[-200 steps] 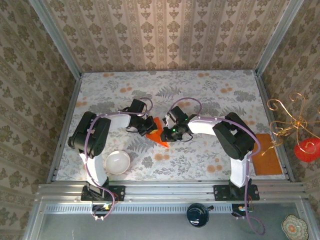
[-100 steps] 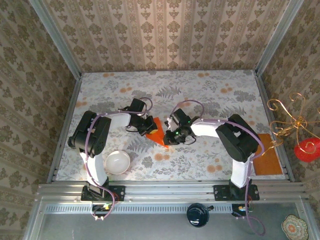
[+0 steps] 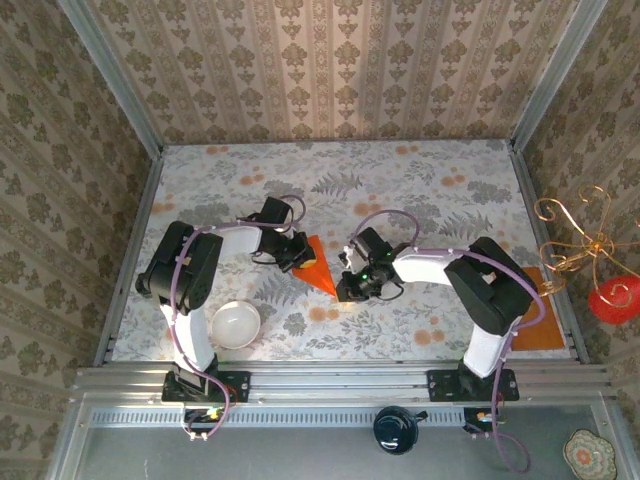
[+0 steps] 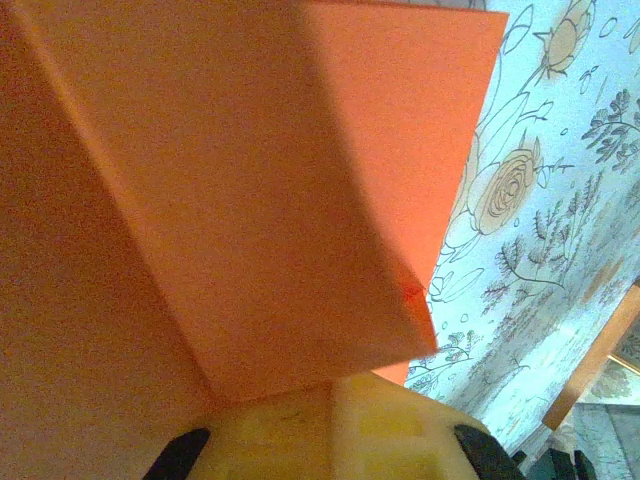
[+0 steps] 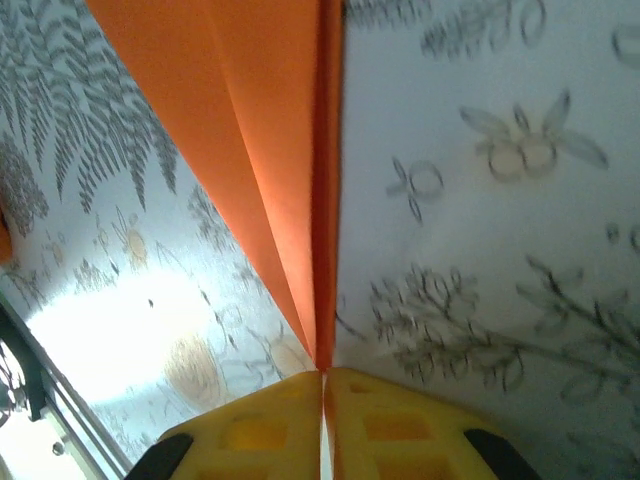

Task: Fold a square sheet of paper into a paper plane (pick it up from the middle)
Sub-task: Fourth fold the wing at the center of the table.

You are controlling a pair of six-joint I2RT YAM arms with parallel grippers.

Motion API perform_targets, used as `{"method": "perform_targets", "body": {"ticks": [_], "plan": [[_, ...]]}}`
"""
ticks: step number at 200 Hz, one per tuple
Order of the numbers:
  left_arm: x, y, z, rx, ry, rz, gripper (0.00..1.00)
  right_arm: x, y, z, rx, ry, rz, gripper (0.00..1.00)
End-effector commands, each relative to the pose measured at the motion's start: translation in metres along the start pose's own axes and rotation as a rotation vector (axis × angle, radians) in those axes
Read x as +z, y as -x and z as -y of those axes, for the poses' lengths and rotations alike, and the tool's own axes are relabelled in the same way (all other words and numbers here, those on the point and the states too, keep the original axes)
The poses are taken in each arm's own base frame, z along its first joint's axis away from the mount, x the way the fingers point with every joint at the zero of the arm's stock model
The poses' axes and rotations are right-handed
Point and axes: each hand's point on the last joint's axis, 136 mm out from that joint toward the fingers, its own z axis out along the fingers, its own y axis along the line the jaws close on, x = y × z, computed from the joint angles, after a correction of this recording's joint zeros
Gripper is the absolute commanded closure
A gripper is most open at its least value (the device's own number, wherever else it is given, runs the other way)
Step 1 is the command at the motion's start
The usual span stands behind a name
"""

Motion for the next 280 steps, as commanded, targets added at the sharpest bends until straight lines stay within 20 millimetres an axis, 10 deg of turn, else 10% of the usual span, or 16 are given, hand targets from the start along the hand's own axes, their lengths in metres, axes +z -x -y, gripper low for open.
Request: {"method": "perform_targets", "body": {"ticks": [1,45,106,187,280], "plan": [[0.013,-0.014,-0.056,-0.099,0.186,-0.043,0.93,-0.005,-0.031,0.015,0.070,-0.055,-0.073,0.87],[0.013,-0.014,-0.048,-0.078,0.165,-0.044,0.93,-0.037,0.026,-0.024,0.012,0.025,0.170,0.87],[0.013,-0.014,-0.042,-0.066,0.149,-0.047,0.93,-0.007,0.071,-0.039,0.028,0.024,0.166,0.94],[0.010,-0.012,-0.030,-0.038,0.125,-0.044,0.93,0.020,0.063,-0.007,0.057,-0.087,0.100,0.98],[-0.012,-0.021,0.033,0.244,-0.096,0.002,0.93,0.033,0.032,0.028,0.132,-0.199,-0.012,1.00]]}}
